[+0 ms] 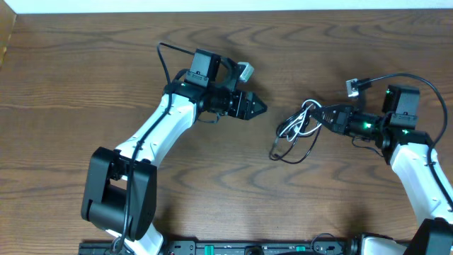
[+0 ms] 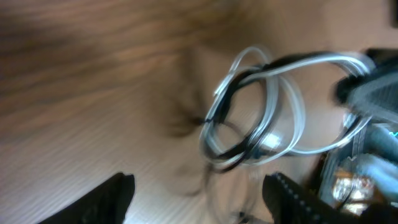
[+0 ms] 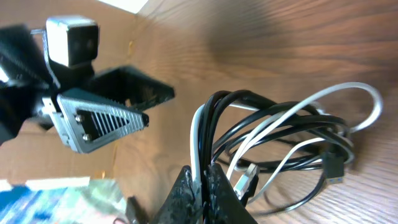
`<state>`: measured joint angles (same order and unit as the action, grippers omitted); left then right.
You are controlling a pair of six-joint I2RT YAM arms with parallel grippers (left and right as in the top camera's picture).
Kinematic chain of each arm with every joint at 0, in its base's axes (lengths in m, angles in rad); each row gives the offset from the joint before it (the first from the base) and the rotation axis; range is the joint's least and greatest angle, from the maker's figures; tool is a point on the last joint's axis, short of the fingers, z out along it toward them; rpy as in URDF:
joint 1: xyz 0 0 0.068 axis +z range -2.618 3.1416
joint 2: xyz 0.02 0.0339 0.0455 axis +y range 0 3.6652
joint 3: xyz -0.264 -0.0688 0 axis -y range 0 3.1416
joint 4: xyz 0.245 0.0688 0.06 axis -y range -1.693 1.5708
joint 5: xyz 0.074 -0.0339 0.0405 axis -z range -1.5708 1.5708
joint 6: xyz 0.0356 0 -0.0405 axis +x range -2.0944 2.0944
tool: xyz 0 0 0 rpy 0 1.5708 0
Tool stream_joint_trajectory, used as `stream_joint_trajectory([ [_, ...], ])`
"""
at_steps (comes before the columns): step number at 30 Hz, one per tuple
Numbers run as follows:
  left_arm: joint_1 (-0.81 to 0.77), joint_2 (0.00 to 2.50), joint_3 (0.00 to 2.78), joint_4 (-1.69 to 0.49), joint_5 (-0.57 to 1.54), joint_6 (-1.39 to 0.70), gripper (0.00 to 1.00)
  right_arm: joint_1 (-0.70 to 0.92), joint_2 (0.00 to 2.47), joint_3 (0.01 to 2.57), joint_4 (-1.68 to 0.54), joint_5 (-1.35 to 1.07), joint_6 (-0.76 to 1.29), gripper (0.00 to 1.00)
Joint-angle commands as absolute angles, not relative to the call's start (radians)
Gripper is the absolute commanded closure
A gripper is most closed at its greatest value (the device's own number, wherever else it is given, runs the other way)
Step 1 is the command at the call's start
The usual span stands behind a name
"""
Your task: Untangle cables
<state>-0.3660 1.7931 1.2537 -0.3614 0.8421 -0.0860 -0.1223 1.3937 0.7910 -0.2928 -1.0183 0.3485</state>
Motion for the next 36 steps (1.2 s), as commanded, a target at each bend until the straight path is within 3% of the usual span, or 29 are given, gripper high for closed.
stream_joint_trajectory([
  [1,-0.384,1.791,1.261,-0.318,0.938,-0.133,0.22,-0.094,1.388,0.799,-0.289,-1.085,0.355,0.99],
  [4,-0.411,1.798,1.261,-0.32,0.939,-0.071,0.12,-0.093,1.388,0.799,-0.287,-1.076,0.355,0.99],
  [11,-0.553,1.935,1.261,-0.278,0.935,0.007,0.14,-0.093,1.388,0.799,-0.287,-1.076,0.355,0.99],
  [13,-0.597,1.982,1.261,-0.226,0.931,0.006,0.25,-0.093,1.388,0.799,-0.273,-1.076,0.355,0.99],
  [16,-0.626,2.032,1.261,-0.159,0.906,-0.007,0.57,-0.093,1.388,0.799,-0.264,-1.076,0.366,0.99],
  [18,-0.63,2.047,1.261,-0.158,0.773,-0.096,0.92,-0.093,1.388,0.799,-0.252,-1.076,0.368,0.99],
  [20,-0.624,2.048,1.261,-0.168,0.699,-0.136,0.92,-0.116,1.387,0.799,-0.21,-1.083,0.401,0.99],
  [25,-0.584,2.048,1.261,-0.179,0.755,-0.144,0.93,-0.357,1.387,0.799,-0.012,-0.984,0.657,0.99],
  [31,-0.543,2.048,1.261,-0.2,0.827,-0.144,0.92,-0.498,1.388,0.799,-0.11,-0.635,0.673,0.97],
  [34,-0.532,2.046,1.261,-0.22,0.827,-0.138,0.93,-0.491,1.388,0.798,-0.172,-0.487,0.606,0.89],
  [36,-0.528,2.041,1.261,-0.231,0.828,-0.13,0.93,-0.485,1.388,0.798,-0.197,-0.451,0.566,0.72],
])
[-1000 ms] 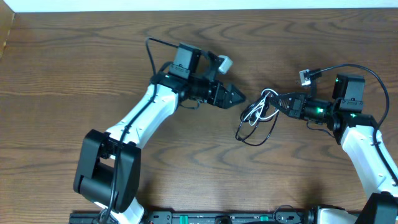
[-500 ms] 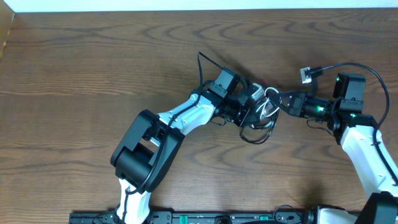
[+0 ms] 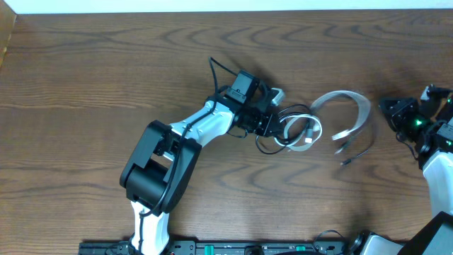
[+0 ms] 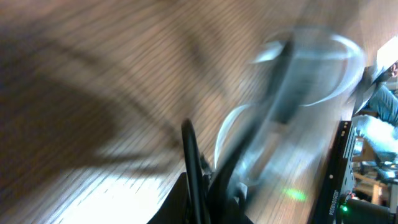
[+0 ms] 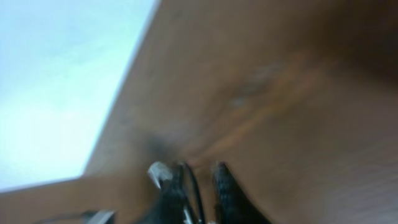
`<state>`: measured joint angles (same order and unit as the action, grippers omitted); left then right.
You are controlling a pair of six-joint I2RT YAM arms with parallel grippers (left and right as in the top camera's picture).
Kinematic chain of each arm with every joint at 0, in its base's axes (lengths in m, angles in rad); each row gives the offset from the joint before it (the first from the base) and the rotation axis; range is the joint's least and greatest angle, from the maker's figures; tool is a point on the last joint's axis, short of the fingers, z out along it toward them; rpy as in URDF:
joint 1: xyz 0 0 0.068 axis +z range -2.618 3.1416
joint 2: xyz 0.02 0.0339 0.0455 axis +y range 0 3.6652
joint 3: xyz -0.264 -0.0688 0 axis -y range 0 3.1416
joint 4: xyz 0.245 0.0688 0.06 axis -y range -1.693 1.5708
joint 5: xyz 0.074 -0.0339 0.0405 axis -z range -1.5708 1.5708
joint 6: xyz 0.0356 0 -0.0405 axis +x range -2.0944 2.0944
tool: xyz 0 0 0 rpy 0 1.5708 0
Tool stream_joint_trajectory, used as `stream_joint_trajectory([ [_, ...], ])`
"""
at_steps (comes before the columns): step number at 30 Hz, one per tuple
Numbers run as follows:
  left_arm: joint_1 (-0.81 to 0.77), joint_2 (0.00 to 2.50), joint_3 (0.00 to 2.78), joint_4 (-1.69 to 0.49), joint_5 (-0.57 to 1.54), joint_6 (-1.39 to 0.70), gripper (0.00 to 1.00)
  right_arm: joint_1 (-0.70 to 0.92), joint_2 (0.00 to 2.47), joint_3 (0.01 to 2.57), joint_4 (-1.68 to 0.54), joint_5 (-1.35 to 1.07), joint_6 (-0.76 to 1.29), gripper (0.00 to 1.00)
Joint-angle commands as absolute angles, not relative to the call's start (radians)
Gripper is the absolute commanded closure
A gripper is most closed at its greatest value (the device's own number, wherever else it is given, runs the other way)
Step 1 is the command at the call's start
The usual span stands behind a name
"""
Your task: Untangle cables
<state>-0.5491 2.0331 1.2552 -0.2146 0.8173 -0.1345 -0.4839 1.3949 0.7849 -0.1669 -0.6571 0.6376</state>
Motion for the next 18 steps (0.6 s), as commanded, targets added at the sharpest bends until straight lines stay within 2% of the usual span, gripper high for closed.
stream_joint_trajectory([
  [1,-0.527,2.037,1.261,-0.233,0.831,-0.128,0.93,-0.482,1.388,0.798,-0.204,-0.452,0.542,0.6],
  [3,-0.525,2.027,1.261,-0.234,0.844,-0.128,0.93,-0.472,1.388,0.799,-0.207,-0.461,0.505,0.4],
  [5,-0.524,2.004,1.261,-0.234,0.868,-0.128,0.93,-0.46,1.388,0.799,-0.206,-0.502,0.459,0.28],
  [6,-0.524,1.993,1.261,-0.234,0.875,-0.128,0.93,-0.455,1.388,0.799,-0.205,-0.524,0.443,0.25],
  [12,-0.511,1.861,1.261,-0.235,0.922,-0.137,0.93,-0.404,1.388,0.799,-0.179,-0.818,0.346,0.23],
  [18,-0.467,1.722,1.261,-0.235,0.932,-0.222,0.93,-0.309,1.387,0.799,-0.067,-1.086,0.358,0.28],
])
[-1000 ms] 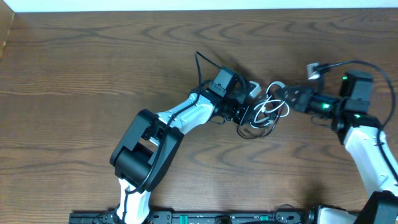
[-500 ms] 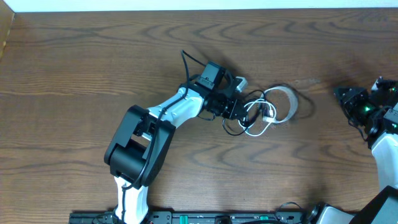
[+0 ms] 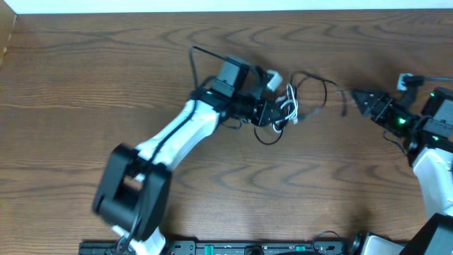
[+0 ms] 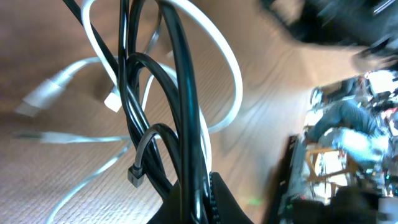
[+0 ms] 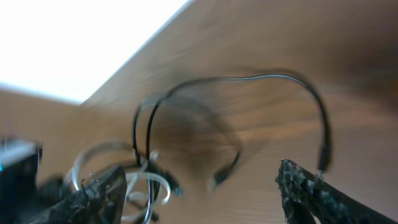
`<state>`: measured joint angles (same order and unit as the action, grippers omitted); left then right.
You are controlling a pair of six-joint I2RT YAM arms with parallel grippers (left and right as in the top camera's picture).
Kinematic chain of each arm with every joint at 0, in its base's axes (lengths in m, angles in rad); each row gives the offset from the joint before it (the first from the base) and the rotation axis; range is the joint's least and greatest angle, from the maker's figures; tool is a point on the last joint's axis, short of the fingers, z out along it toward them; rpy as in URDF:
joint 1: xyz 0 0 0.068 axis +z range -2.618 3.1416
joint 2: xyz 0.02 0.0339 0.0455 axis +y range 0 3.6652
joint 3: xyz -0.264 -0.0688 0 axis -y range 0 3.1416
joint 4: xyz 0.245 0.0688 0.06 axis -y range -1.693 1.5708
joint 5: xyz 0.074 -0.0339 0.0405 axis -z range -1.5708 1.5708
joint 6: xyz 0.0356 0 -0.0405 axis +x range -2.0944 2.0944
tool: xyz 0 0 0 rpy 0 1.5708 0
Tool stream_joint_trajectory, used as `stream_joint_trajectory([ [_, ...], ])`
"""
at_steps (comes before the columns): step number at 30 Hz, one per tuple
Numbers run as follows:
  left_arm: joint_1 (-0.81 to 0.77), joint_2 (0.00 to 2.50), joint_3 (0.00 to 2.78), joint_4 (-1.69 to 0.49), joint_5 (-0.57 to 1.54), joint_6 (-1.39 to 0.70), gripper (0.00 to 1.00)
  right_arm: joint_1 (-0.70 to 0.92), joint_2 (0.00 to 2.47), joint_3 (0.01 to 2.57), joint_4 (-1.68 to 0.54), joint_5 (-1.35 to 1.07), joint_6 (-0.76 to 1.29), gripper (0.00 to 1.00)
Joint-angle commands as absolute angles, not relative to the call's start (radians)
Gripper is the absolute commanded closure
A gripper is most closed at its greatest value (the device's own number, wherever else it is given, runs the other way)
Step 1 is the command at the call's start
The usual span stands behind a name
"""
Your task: Untangle cables
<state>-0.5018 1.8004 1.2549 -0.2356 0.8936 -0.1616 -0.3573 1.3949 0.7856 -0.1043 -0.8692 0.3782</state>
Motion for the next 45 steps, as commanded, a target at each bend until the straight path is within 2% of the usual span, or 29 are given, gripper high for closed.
stream_joint_trajectory([
  [1,-0.456,1.705,1.261,-0.236,0.932,-0.243,0.92,-0.29,1.387,0.799,-0.043,-1.11,0.371,0.29],
  [6,-0.372,1.645,1.261,-0.286,0.935,-0.346,0.92,-0.16,1.386,0.799,0.073,-1.119,0.452,0.31],
  [15,-0.325,1.644,1.261,-0.393,0.934,-0.38,0.93,0.128,1.386,0.799,0.081,-0.799,0.634,0.38],
  [19,-0.325,1.644,1.261,-0.396,0.935,-0.406,0.93,0.213,1.394,0.799,0.089,-0.697,0.606,0.37],
  [28,-0.326,1.644,1.261,-0.396,0.935,-0.487,0.92,0.319,1.483,0.799,0.117,-0.439,0.598,0.46],
  [37,-0.352,1.644,1.261,-0.396,0.931,-0.496,0.93,0.355,1.534,0.799,0.241,-0.377,0.612,0.5],
  [40,-0.362,1.644,1.261,-0.396,0.932,-0.497,0.93,0.355,1.534,0.799,0.215,-0.27,0.617,0.55],
  [45,-0.368,1.644,1.261,-0.424,0.937,-0.503,0.92,0.34,1.534,0.799,0.068,0.103,0.66,0.6],
])
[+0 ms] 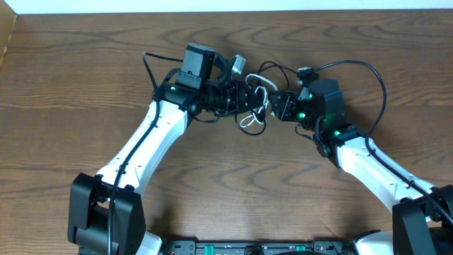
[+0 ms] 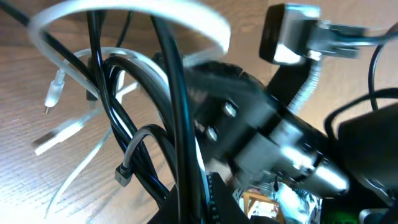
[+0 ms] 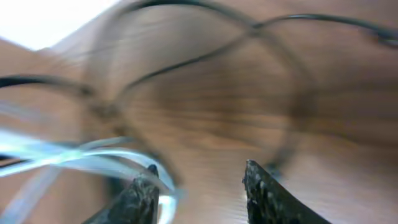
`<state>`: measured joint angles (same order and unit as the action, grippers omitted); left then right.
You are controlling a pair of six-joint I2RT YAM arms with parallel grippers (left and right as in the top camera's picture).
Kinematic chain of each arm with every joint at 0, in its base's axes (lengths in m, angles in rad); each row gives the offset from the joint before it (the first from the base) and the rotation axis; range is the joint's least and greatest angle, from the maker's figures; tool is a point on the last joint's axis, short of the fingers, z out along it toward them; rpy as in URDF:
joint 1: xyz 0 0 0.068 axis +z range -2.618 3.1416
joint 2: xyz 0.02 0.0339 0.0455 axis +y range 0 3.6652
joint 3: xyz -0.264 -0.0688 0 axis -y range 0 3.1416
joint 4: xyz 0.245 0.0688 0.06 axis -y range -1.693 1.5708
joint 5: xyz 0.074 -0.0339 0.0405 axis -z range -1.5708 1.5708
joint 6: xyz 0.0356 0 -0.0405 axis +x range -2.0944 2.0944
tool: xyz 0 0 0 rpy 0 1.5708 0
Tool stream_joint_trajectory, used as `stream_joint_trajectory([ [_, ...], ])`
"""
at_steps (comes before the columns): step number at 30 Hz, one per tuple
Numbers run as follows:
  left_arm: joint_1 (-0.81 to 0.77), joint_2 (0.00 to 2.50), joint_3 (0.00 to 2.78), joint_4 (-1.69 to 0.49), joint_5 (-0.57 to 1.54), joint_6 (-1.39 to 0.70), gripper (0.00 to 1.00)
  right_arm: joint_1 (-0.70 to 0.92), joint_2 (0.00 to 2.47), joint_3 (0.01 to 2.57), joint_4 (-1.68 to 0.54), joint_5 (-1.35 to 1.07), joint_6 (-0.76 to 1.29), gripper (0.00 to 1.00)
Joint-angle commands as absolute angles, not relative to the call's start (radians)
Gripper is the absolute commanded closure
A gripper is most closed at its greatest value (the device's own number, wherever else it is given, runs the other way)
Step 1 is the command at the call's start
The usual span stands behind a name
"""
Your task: Untangle cables
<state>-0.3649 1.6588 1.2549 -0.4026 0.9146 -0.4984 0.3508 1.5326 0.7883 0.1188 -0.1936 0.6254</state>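
The tangle of black and white cables point(image 1: 256, 106) hangs in my left gripper point(image 1: 245, 99), a little above the wooden table. In the left wrist view the left gripper point(image 2: 194, 200) is shut on several black strands, with a white cable point(image 2: 130, 14) looping over them. My right gripper point(image 1: 278, 106) stands open right beside the bundle, facing the left one. In the blurred right wrist view the right gripper point(image 3: 200, 186) has nothing between its fingers; white strands point(image 3: 81, 158) lie at its left and a thin black loop point(image 3: 283, 118) ahead.
The brown wooden table point(image 1: 85, 78) stretches all round. Its far edge point(image 1: 226, 10) meets a white wall. Each arm's own black camera lead point(image 1: 379, 78) arches beside its wrist. A cardboard edge point(image 1: 6, 35) shows at the far left.
My right gripper was open far to the right of the bundle; now it is open close against it. The left gripper, still shut on the cables, has shifted a little left.
First my right gripper held the bundle and the left stood open near it. Then the left was shut on the bundle and the right stood far right, holding a strand. Then the right was open, a black cable trailing toward it. Now both meet at the bundle.
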Motion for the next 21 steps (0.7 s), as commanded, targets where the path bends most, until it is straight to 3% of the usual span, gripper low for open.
stream_joint_trajectory([
  [1,-0.366,1.644,1.261,-0.439,0.945,-0.503,0.93,0.331,1.534,0.799,0.041,0.154,0.66,0.61],
  [5,-0.356,1.644,1.261,-0.463,1.018,-0.471,0.92,0.256,1.534,0.799,-0.083,0.236,0.656,0.62],
  [13,-0.319,1.644,1.261,-0.463,1.066,-0.438,0.92,0.012,1.534,0.799,-0.285,0.181,0.587,0.64],
  [17,-0.307,1.644,1.261,-0.453,1.065,-0.424,0.93,-0.079,1.528,0.801,-0.218,-0.291,0.337,0.57],
  [21,-0.311,1.644,1.261,-0.432,1.057,-0.419,0.93,-0.088,1.508,0.812,-0.144,-0.682,0.291,0.52],
])
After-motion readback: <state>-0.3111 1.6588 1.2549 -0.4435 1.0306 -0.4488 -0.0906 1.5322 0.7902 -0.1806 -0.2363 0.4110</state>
